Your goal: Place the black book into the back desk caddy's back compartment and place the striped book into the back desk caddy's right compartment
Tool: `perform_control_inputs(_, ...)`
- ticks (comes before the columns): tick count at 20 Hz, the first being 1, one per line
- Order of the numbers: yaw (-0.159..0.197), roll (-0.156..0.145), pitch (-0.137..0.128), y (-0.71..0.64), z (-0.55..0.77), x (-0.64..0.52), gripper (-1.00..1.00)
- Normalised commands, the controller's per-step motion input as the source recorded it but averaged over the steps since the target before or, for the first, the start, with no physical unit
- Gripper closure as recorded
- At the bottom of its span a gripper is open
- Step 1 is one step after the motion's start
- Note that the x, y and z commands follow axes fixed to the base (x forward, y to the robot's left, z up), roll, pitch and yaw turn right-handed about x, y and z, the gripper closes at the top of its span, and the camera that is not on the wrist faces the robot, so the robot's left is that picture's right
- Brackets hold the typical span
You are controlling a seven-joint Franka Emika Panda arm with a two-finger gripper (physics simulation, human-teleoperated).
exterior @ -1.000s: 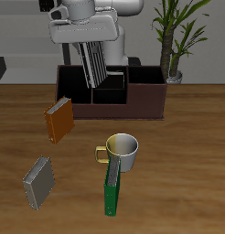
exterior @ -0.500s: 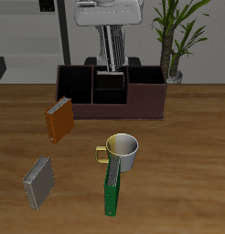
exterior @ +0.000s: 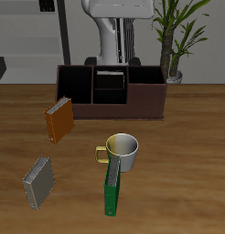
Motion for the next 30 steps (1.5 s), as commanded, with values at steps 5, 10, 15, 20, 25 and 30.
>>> perform_control_inputs(5,-0.013,-0.030,0.063,0.24,-0.27,-0.14,1.00)
perform_control_inputs(10,0.043,0.044,0.019,0.35,-0.14,-0.31,1.00)
perform_control_inputs(15,0.022,0.043,0.014,0.06,-0.03,-0.24,1.00)
perform_control_inputs(20,-0.008,0.043,0.080,-0.04,-0.13,-0.02,1.00)
perform_control_inputs(25,-0.023,-0.022,0.062,-0.07,-0.18,0.04,1.00)
perform_control_inputs(30,-0.019,0.017,0.054,0.01,-0.09,-0.03,1.00)
